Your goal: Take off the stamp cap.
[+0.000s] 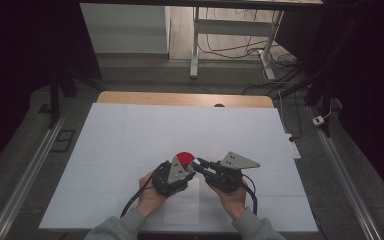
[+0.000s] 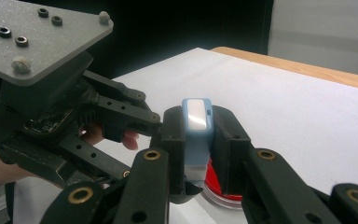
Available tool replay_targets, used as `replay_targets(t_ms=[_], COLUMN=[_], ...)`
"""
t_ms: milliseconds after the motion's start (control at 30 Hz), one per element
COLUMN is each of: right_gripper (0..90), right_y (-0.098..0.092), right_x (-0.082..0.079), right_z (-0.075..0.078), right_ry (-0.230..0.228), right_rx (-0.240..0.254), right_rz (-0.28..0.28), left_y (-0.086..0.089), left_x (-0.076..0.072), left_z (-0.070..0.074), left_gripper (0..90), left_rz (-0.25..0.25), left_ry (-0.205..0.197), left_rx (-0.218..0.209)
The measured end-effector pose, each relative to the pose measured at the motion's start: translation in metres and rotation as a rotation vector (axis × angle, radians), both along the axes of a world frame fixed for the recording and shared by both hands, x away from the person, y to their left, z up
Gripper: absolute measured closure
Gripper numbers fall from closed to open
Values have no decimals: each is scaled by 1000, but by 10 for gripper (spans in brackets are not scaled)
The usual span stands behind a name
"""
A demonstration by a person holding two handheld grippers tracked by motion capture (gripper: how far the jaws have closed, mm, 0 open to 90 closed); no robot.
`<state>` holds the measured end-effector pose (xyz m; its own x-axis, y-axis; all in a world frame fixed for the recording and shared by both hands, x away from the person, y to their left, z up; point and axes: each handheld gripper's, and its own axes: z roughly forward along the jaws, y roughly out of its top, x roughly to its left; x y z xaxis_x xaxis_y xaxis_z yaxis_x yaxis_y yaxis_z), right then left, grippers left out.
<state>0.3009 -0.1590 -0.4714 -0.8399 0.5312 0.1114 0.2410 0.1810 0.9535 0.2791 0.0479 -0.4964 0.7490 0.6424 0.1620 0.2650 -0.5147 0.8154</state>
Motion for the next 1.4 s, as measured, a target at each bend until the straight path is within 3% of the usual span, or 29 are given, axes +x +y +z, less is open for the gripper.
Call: replay_targets(t_ms=[1033, 1400], right_gripper=[755, 755], right_y=[6, 6], right_x=[-7, -7], right_z=[0, -1], right_ry=[-31, -30], right_rx=[-29, -34], right_rz=[-37, -47], left_y=[-2, -3], left_x=[-3, -2], left_z=[-4, -5], left_gripper=[655, 657], left_rz=[8, 8], left_ry=[-28, -16], left_rx=[20, 23])
